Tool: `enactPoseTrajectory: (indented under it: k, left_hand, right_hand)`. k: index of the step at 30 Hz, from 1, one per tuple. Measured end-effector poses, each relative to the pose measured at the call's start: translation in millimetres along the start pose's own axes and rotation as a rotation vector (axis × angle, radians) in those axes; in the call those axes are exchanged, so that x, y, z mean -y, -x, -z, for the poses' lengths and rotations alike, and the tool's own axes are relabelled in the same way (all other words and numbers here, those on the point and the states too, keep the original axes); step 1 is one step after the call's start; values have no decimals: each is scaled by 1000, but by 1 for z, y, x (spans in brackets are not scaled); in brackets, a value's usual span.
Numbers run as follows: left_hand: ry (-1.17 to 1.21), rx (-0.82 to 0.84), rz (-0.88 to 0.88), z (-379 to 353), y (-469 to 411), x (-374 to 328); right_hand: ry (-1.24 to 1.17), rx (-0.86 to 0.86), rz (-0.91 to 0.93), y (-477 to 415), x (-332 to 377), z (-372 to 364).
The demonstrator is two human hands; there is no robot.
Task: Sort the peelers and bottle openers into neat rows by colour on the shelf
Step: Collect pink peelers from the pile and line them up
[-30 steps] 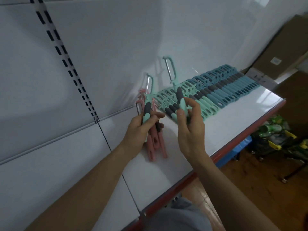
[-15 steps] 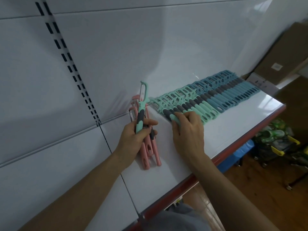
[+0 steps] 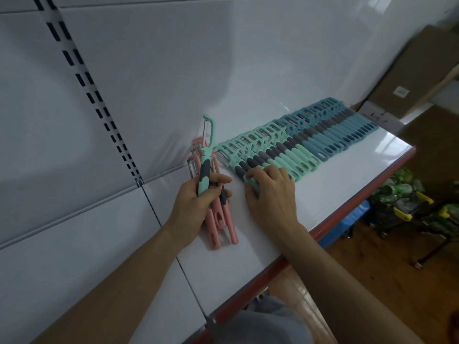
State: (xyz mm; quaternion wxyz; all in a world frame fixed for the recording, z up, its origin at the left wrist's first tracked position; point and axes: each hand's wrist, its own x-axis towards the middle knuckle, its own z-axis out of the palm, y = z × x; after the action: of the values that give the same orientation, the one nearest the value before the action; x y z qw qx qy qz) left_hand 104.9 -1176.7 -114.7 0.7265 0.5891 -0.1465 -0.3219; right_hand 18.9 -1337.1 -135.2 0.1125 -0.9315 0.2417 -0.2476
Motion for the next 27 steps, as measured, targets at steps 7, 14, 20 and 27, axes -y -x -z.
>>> enactPoseTrajectory:
  k: [7,14,20,27]
  left_hand:
    - [17,12,4,0,0,-1]
    - [28,29,18,3,-4,3]
    - [29,38,13,5,-5,5]
    - [84,36,-24,1,-6,3]
  right_hand:
    - [-35,-11,-10,0,-1,0]
    - [-48,-15,0,0,0,0]
    - [-20,-40,-16,2,1,1]
    - [-618,-111,83,6,32,30]
